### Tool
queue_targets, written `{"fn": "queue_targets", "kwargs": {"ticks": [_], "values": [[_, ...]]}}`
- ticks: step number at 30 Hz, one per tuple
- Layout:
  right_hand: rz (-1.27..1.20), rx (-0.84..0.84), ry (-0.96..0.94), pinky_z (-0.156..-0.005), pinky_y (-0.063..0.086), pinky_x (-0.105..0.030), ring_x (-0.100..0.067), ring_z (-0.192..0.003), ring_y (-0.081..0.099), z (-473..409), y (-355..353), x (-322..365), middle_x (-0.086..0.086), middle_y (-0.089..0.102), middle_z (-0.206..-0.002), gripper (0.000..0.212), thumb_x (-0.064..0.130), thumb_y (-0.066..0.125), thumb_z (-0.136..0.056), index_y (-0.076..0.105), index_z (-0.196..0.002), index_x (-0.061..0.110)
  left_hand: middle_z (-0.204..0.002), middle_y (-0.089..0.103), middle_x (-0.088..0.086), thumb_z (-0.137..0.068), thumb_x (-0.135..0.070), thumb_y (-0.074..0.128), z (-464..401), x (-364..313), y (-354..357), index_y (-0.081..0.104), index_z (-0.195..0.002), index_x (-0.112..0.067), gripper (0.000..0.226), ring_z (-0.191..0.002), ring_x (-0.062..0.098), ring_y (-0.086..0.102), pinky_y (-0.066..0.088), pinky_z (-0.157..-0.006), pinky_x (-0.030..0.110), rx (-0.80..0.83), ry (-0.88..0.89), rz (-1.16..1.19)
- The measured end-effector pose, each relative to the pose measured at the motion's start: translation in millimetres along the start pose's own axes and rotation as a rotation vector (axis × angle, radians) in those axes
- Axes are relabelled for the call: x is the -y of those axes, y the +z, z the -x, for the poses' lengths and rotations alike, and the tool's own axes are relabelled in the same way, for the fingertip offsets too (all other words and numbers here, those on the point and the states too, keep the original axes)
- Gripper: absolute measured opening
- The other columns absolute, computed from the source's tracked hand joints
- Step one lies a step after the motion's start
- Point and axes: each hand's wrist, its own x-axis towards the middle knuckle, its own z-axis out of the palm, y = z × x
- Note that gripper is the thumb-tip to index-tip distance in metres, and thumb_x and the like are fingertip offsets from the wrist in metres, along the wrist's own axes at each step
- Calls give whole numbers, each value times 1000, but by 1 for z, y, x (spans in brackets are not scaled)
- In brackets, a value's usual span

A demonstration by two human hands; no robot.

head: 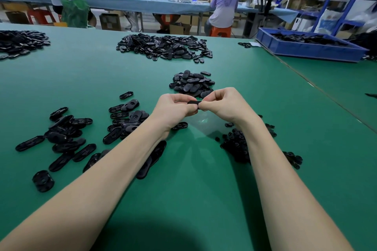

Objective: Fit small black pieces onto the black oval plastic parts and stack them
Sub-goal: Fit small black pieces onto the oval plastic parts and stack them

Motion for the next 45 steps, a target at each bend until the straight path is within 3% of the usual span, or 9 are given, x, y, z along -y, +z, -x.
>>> {"fn": "queue_targets", "kwargs": {"ticks": [5, 9, 14, 18, 22, 27, 34, 38, 45], "values": [[25, -9, -21, -39, 31, -8, 3, -39, 44, 0, 4, 1, 21, 48, -42, 15, 28, 82, -77, 70, -73, 22, -83, 76, 8, -85, 2, 74, -1, 2, -1, 70, -88, -12, 15, -77, 16, 73, 57, -86, 30, -3, 40, -45], [-155, 31, 27, -46, 30, -17, -6, -49, 39, 4, -6, 1, 9, 58, -67, 6, 26, 81, -80, 76, -81, 23, -81, 78, 1, -87, -12, 75, -5, -3, -15, 69, -98, -24, 18, -86, 15, 74, 55, -90, 33, 106, 204, -325], [-179, 89, 83, -52, 31, -23, -12, -59, 41, 7, -12, -1, 7, 73, -75, 15, 29, 79, -85, 76, -98, 23, -87, 74, -18, -82, -24, 81, -6, 0, -21, 73, -92, -35, 16, -79, -3, 69, 45, -71, 6, 55, 437, -679], [-81, 149, 140, -46, 38, -16, -1, -49, 53, 6, -13, -4, 11, 79, -82, 13, 35, 75, -90, 74, -99, 25, -84, 70, -21, -82, -31, 81, -10, 2, -26, 73, -89, -36, 12, -71, 1, 66, 45, -68, 15, 72, 432, -865], [-26, 124, 157, -51, 39, -20, 0, -47, 52, 3, -14, -10, 12, 79, -83, 13, 36, 74, -90, 74, -96, 24, -81, 69, -20, -80, -39, 82, -30, 0, -24, 73, -91, -35, 15, -72, 1, 63, 50, -74, 23, -87, 343, -823], [-48, 134, 173, -53, 39, -20, -5, -55, 54, 4, -15, -13, 14, 77, -78, 11, 31, 72, -90, 74, -98, 23, -92, 73, -9, -84, -34, 78, -81, -23, -4, 70, -92, -29, 12, -92, 15, 67, 56, -84, 33, -244, 312, -782], [-74, 121, 156, -43, 37, -12, -8, -56, 52, 2, -16, -15, 12, 78, -79, 6, 28, 70, -91, 74, -92, 23, -104, 71, -5, -89, -27, 70, -134, -41, 8, 68, -89, -30, 4, -102, 20, 65, 54, -88, 34, -240, 322, -1047], [-68, 126, 155, -49, 40, -17, -9, -58, 52, 2, -16, -17, 14, 77, -78, 6, 29, 70, -91, 73, -91, 24, -106, 71, -4, -90, -26, 68, -141, -37, 12, 70, -90, -29, 3, -102, 21, 65, 49, -81, 30, -230, 321, -1103], [-45, 134, 121, -44, 38, -13, -3, -49, 51, 0, -18, -20, 16, 77, -80, 6, 31, 70, -91, 72, -91, 25, -109, 69, -6, -90, -26, 67, -111, -34, 2, 72, -101, -24, 12, -106, 14, 62, 51, -91, 30, -224, 383, -929]]}}
